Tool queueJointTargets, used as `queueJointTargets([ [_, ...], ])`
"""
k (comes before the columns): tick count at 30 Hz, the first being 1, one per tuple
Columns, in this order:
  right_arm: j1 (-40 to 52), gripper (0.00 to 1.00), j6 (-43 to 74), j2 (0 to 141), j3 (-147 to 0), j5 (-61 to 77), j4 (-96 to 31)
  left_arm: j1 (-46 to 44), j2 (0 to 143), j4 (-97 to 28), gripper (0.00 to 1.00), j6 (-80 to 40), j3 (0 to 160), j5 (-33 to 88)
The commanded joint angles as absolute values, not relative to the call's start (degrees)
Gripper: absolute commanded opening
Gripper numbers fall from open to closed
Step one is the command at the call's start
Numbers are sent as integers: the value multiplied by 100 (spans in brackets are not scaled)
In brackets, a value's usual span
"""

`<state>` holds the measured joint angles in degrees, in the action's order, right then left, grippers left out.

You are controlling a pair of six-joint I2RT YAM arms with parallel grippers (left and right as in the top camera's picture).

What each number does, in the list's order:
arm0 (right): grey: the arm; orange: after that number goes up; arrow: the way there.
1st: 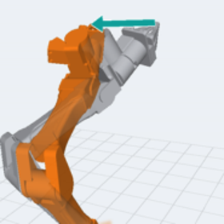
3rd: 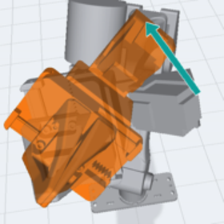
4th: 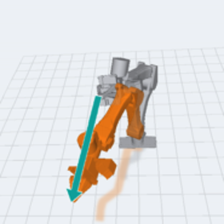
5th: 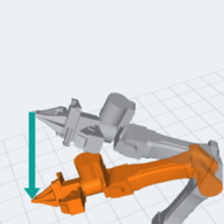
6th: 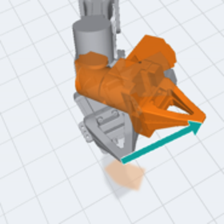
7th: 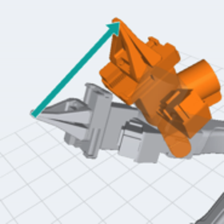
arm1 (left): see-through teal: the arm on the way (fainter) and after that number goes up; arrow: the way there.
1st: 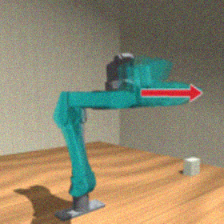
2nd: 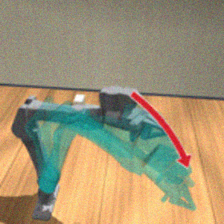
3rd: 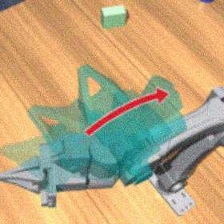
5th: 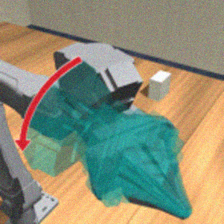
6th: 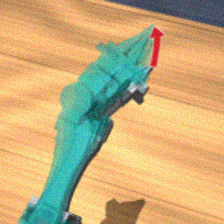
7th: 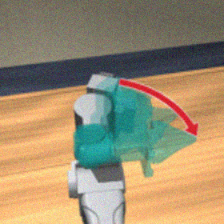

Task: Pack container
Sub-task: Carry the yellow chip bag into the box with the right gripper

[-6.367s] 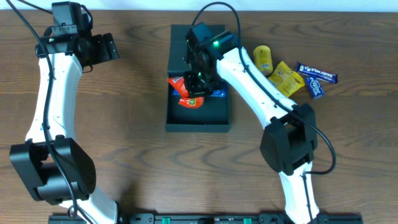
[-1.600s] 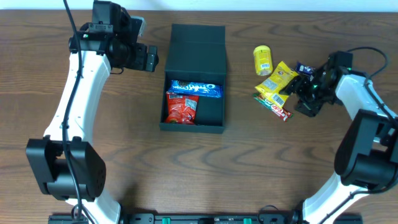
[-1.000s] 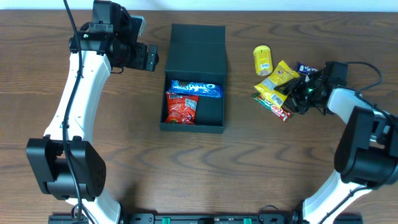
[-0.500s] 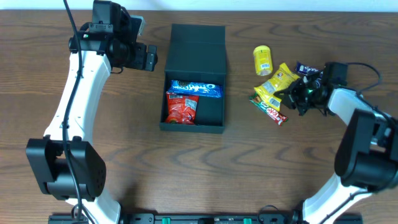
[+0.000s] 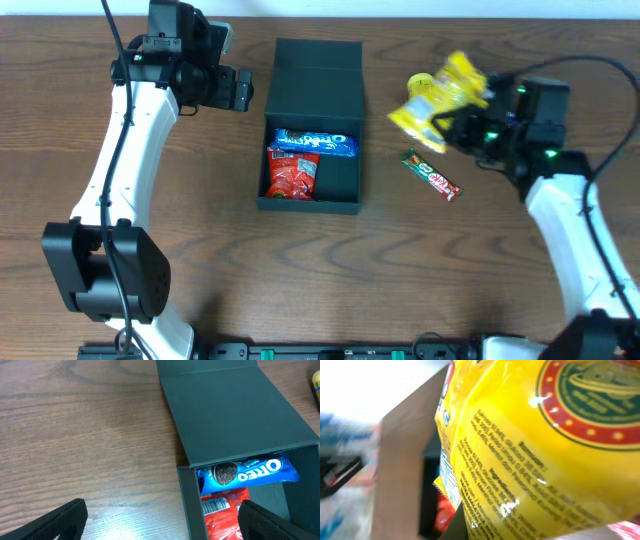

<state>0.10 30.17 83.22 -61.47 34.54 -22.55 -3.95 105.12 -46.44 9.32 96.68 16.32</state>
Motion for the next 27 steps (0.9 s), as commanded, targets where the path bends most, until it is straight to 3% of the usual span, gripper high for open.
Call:
queueJointTargets([
  [1,628,1,2762,8377,-6187,3828,-2115,-327,10484,-4654,97,1050,9843,1610],
  [12,2211,1,2753,9603,-6187,4300,-856,14,10359,-4683,97,1234,10036,1612],
  [18,2561,1,3240,10359,-6189,4703,60,23,10359,-4687,97,1249,10036,1612],
  [27,2679,1,3199,10652,-6191,4810,-126,40,10359,-4685,98,1247,10036,1614],
])
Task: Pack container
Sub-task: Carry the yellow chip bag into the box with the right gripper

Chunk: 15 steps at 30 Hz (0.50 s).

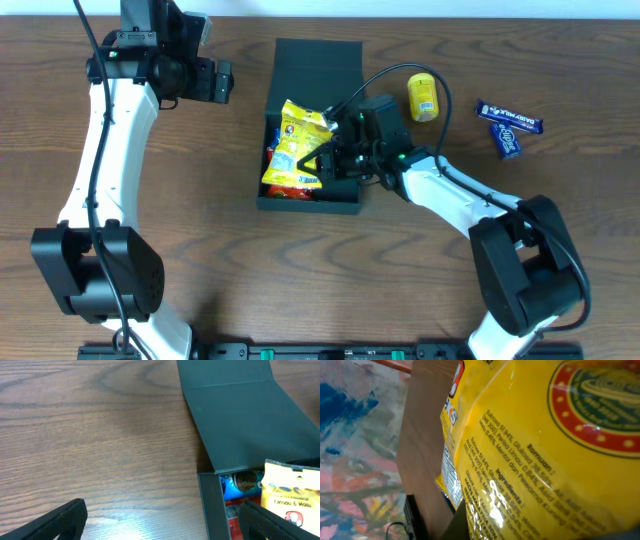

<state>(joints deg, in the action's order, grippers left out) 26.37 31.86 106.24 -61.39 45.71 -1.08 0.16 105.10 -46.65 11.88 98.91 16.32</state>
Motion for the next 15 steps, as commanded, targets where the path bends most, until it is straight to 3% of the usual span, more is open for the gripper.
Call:
queueJointTargets([
  [1,2683,1,3183,10652,-6191,4810,-137,40,10359,-4683,98,1247,10036,1612],
  [15,2818,1,2816,10707,-6191,4696,-307,40,10359,-4668,98,1245,10036,1614],
])
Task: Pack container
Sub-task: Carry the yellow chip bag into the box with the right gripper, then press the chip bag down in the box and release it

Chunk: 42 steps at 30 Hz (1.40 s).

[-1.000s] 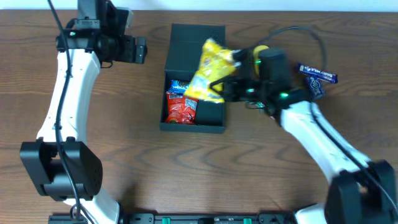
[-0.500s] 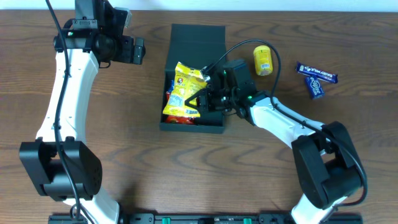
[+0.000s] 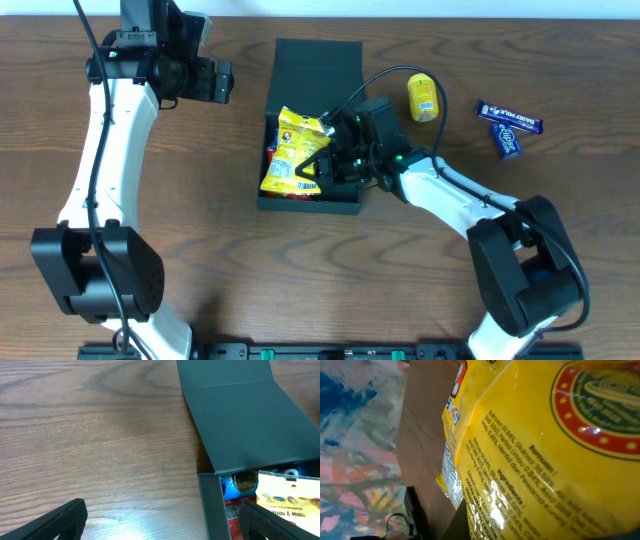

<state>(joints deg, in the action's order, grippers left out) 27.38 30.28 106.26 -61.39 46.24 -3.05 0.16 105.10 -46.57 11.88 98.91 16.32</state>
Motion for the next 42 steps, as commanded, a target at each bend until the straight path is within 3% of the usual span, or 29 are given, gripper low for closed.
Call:
queueJointTargets([
  [1,2818,1,2814,10718,-6191,4694,-329,40,10359,-4668,98,1247,10036,1614],
  [8,2821,1,2703,10871,-6191,4700,-364,40,10359,-4668,98,1245,10036,1614],
  [10,2821,8,2596,10873,-6191,4746,-362,40,10359,-4665,98,1245,10036,1614],
  [11,2821,18,2561,10873,-6193,4810,-362,40,10359,-4668,97,1245,10036,1614],
  [13,2821,65,2563,10871,-6193,4834,-364,40,10359,-4665,98,1245,10036,1614],
  [15,2821,83,2563,10871,-6202,4834,-357,40,10359,-4665,98,1245,10036,1612],
  [16,2810,96,2563,10871,-6222,4851,-362,40,10359,-4668,98,1245,10036,1614],
  [17,2788,99,2563,10871,-6254,4873,-362,40,10359,-4668,98,1245,10036,1614],
  [38,2292,99,1708,10866,-7419,4224,-2512,40,10359,-4665,98,1245,10036,1612],
  [42,2311,80,1708,10866,-7426,4224,-2530,40,10359,-4665,98,1247,10036,1612],
])
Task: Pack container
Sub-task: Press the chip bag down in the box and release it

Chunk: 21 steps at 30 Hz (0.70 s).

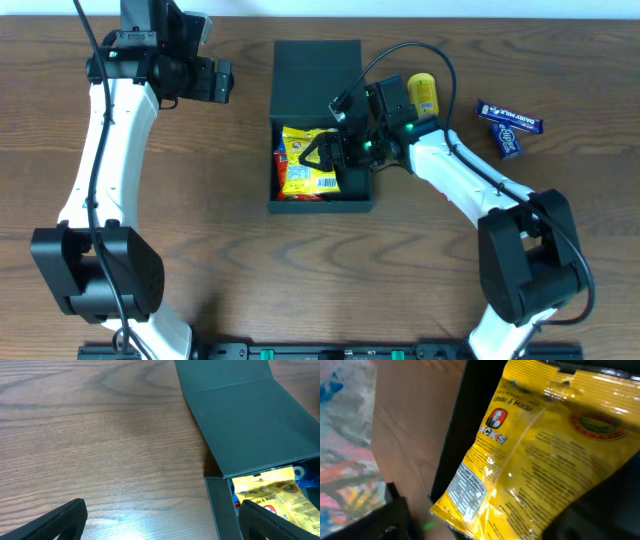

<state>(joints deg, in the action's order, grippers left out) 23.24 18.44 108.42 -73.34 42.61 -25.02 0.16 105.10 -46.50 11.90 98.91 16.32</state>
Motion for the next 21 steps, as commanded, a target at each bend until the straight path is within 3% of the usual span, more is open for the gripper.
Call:
queueJointTargets([
  [1,2331,75,1708,10866,-7426,4222,-2532,40,10359,-4665,97,1247,10036,1612],
  [4,2399,59,1706,10866,-7426,4195,-2530,40,10359,-4665,98,1247,10036,1612],
  [7,2477,50,1706,10866,-7426,4117,-2530,40,10359,-4665,98,1247,10036,1612],
  [12,2622,5,1708,10866,-7426,3909,-2523,40,10359,-4668,98,1247,10036,1612],
  [13,2661,1,1708,10866,-7426,3854,-2519,40,10359,-4668,98,1247,10036,1612],
  [21,2825,1,1533,10868,-7426,3726,-2508,40,10359,-4665,98,1245,10036,1614],
])
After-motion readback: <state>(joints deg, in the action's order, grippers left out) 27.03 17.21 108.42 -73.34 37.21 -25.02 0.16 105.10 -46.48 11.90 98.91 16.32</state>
